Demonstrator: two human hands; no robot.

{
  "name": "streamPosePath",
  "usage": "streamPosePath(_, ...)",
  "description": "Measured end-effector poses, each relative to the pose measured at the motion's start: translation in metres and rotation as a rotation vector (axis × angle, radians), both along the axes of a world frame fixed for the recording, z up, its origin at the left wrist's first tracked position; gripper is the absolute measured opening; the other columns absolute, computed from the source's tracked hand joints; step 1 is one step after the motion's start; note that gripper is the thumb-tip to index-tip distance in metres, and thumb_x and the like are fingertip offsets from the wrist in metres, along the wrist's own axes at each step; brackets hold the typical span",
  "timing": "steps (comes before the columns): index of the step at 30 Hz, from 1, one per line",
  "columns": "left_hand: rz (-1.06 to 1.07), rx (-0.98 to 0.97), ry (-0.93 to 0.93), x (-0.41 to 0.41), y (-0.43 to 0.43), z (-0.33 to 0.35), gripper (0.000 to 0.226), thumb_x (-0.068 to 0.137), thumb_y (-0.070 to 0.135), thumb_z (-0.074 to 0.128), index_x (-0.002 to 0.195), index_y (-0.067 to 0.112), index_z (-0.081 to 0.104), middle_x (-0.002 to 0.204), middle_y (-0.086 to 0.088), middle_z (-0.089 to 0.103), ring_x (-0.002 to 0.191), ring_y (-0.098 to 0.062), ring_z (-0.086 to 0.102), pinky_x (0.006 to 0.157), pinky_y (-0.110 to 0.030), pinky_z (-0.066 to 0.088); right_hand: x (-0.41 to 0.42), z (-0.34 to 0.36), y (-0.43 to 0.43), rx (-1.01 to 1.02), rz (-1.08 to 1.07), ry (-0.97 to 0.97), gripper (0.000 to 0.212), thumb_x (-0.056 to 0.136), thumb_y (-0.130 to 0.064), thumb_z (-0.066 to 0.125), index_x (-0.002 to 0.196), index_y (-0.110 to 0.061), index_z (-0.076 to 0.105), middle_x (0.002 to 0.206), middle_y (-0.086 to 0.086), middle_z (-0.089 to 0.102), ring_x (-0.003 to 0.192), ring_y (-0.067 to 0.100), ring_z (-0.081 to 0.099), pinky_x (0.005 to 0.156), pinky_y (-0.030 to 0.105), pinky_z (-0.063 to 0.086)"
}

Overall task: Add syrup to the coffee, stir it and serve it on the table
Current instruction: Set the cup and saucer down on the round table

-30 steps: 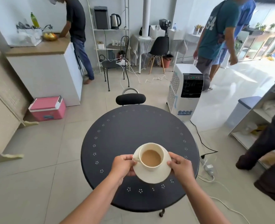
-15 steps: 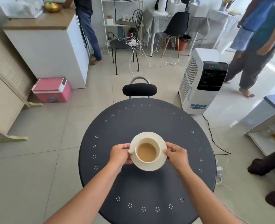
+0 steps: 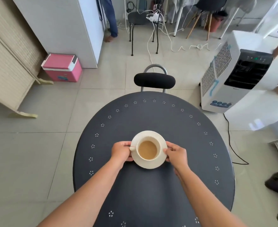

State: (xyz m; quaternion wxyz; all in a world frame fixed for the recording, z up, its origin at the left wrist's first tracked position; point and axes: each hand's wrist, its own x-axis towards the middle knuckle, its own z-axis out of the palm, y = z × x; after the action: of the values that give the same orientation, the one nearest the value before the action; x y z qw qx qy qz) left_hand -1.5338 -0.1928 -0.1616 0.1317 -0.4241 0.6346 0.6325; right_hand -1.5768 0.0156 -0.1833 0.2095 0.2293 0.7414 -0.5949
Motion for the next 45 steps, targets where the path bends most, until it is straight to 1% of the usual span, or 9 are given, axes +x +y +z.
streamPosePath(5, 0.026, -0.008, -0.023, -0.02, -0.003, -0.014, 0.033, 0.084, -0.002, 0.047, 0.095, 0.012, 0.075, 0.085, -0.011, 0.079, 0.068, -0.022, 0.073, 0.061, -0.034, 0.061, -0.022, -0.008, -0.006, 0.013, 0.03, -0.032, 0.036, 0.084, -0.001, 0.06, 0.098, -0.03, 0.076, 0.083, 0.013, 0.07, 0.074, 0.02, 0.063, 0.078, 0.042, 0.06)
streamPosePath(10, 0.051, -0.033, -0.038, -0.036, -0.004, -0.024, 0.031, 0.083, 0.0, 0.049, 0.092, 0.014, 0.075, 0.084, -0.011, 0.08, 0.067, -0.022, 0.073, 0.061, -0.033, 0.062, -0.041, -0.012, -0.011, 0.05, 0.049, -0.053, 0.037, 0.083, -0.001, 0.059, 0.102, -0.028, 0.076, 0.074, 0.008, 0.062, 0.067, 0.018, 0.056, 0.064, 0.031, 0.056)
streamPosePath(18, 0.03, -0.121, -0.053, -0.054, -0.009, -0.034, 0.034, 0.077, 0.002, 0.049, 0.085, 0.022, 0.076, 0.081, -0.006, 0.078, 0.074, -0.025, 0.076, 0.063, -0.037, 0.064, -0.057, -0.018, -0.016, 0.165, 0.075, -0.06, 0.035, 0.082, -0.008, 0.061, 0.094, -0.038, 0.073, 0.079, -0.003, 0.072, 0.059, 0.018, 0.057, 0.06, 0.033, 0.057)
streamPosePath(22, 0.011, -0.151, -0.044, -0.06, -0.013, -0.034, 0.032, 0.072, 0.007, 0.051, 0.08, 0.025, 0.076, 0.08, -0.003, 0.079, 0.073, -0.024, 0.076, 0.059, -0.033, 0.063, -0.061, -0.02, -0.018, 0.22, 0.087, -0.032, 0.037, 0.081, -0.012, 0.063, 0.078, -0.048, 0.07, 0.063, -0.011, 0.068, 0.055, 0.012, 0.059, 0.058, 0.032, 0.057)
streamPosePath(31, -0.015, -0.174, 0.009, -0.064, -0.021, -0.036, 0.024, 0.067, 0.017, 0.063, 0.081, 0.03, 0.077, 0.071, 0.002, 0.078, 0.066, -0.016, 0.076, 0.056, -0.03, 0.062, -0.06, -0.028, -0.017, 0.24, 0.106, 0.023, 0.033, 0.082, -0.018, 0.063, 0.095, -0.048, 0.07, 0.084, -0.006, 0.07, 0.085, 0.017, 0.065, 0.081, 0.045, 0.059)
streamPosePath(35, 0.0, -0.19, 0.005, -0.062, -0.023, -0.039, 0.018, 0.069, 0.016, 0.066, 0.08, 0.026, 0.077, 0.069, 0.002, 0.077, 0.061, -0.012, 0.073, 0.055, -0.03, 0.062, -0.055, -0.028, -0.015, 0.324, 0.237, 0.097, 0.044, 0.086, -0.011, 0.048, 0.116, -0.038, 0.065, 0.068, -0.005, 0.055, 0.068, 0.013, 0.053, 0.064, 0.031, 0.051)
streamPosePath(37, -0.009, -0.19, 0.003, -0.062, -0.024, -0.041, 0.015, 0.071, 0.015, 0.068, 0.077, 0.025, 0.077, 0.067, 0.004, 0.077, 0.061, -0.012, 0.073, 0.054, -0.029, 0.061, -0.047, -0.024, -0.015, 0.415, 0.335, 0.194, 0.055, 0.081, -0.008, 0.041, 0.122, -0.039, 0.059, 0.079, -0.007, 0.048, 0.076, 0.013, 0.046, 0.065, 0.028, 0.042)
streamPosePath(42, -0.036, -0.17, -0.007, -0.063, -0.028, -0.041, 0.011, 0.071, 0.015, 0.072, 0.076, 0.023, 0.078, 0.067, 0.004, 0.077, 0.059, -0.01, 0.072, 0.052, -0.026, 0.058, -0.025, -0.017, -0.02, 0.465, 0.543, 0.376, 0.08, 0.072, -0.026, 0.066, 0.142, -0.04, 0.03, 0.133, -0.014, 0.04, 0.124, 0.011, 0.031, 0.107, 0.031, 0.021)
streamPosePath(45, -0.039, -0.17, -0.008, -0.063, -0.028, -0.042, 0.01, 0.072, 0.016, 0.073, 0.075, 0.023, 0.078, 0.067, 0.003, 0.078, 0.059, -0.01, 0.072, 0.053, -0.026, 0.058, -0.019, -0.015, -0.032, 0.329, 0.543, 0.327, 0.101, 0.056, -0.045, 0.078, 0.139, -0.053, 0.019, 0.136, -0.024, 0.039, 0.126, 0.005, 0.028, 0.109, 0.032, 0.021)
